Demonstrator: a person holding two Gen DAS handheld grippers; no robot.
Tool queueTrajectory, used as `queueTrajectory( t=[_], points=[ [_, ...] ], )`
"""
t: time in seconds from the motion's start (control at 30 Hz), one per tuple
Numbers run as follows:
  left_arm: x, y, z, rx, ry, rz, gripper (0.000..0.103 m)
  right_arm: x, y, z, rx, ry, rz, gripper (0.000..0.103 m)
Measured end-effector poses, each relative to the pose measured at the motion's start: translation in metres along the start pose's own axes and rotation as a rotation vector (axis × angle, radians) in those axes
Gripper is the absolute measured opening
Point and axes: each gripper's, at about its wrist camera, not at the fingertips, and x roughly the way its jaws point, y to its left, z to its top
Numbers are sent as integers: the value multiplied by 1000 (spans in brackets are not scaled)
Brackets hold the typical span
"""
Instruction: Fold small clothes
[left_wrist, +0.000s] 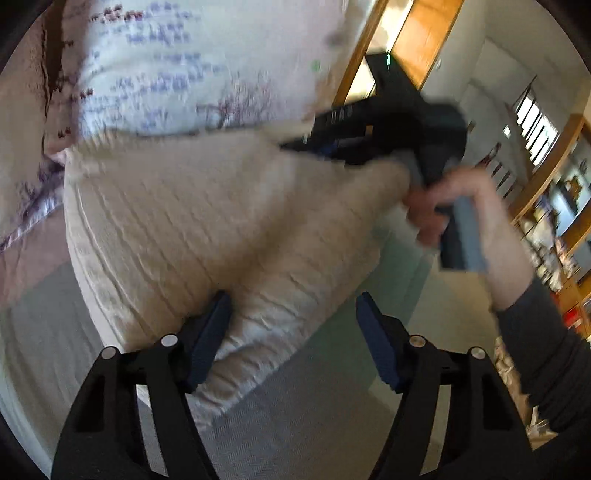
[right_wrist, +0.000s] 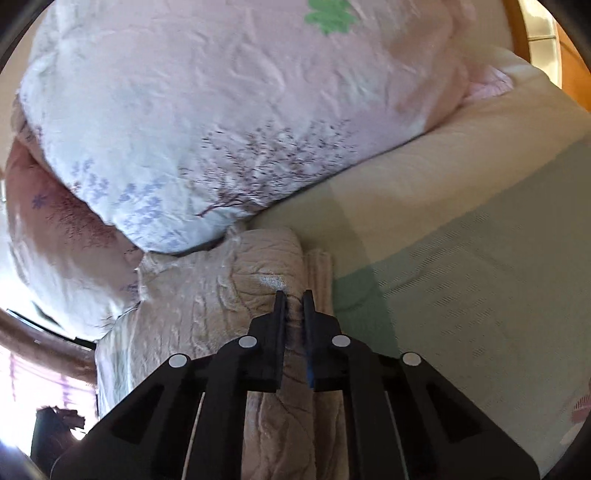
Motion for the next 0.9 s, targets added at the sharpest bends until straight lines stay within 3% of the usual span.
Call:
queueTrajectory(
  t=[0.07, 0.1, 0.13, 0.17, 0.2, 0.23, 0.3, 0.37, 0.5, 0.57, 0.6, 0.63, 0.7, 0.77, 0.83, 0.9],
  points=[
    [-7, -9, -6, 65, -22, 52, 70, -8, 4, -5, -34, -17, 4, 11],
    [-15, -6, -5, 44, -47, 29, 70, -14, 3, -8, -23, -21, 30, 22],
    [-31, 4, -5, -21, -95, -38, 70, -20, 0, -10, -6, -16, 59, 47],
    [-41, 13, -5, -70, -130, -72, 75, -27, -3, -12, 9, -5, 90, 64],
    [-54, 24, -5, -130, -178, -83, 80, -36, -7, -14, 19, -14, 117, 89],
    [-69, 44, -4, -203, -239, -53, 92, -42, -9, -16, 13, -28, 115, 90],
    [-75, 72, -2, -284, -259, 30, 94, -39, -11, -15, 19, 8, 111, 90],
    [-65, 101, 1, -377, -207, 75, 94, -28, -15, -15, 48, 69, 126, 89],
    [-34, 134, 3, -528, -111, -4, 93, -2, -10, -22, 47, 162, 166, 78],
    [-19, 138, 3, -560, -81, -43, 90, -2, -11, -25, 44, 151, 187, 72],
    [-14, 139, 3, -572, -81, -62, 89, 2, -11, -27, 48, 169, 216, 56],
    [-14, 138, 4, -572, -106, -62, 77, 7, -14, -30, 77, 188, 269, 47],
    [-10, 142, 4, -621, -113, -100, 62, 7, -17, -35, 99, 171, 307, 40],
    [-13, 149, 3, -632, -120, -143, 38, 2, -12, -41, 97, 147, 333, 37],
    [-34, 150, -6, -605, -136, -179, 35, -5, 8, -47, 51, 137, 366, 34],
    [-63, 147, -15, -531, -170, -141, 35, -4, 38, -57, -15, 170, 435, 33]
  ],
)
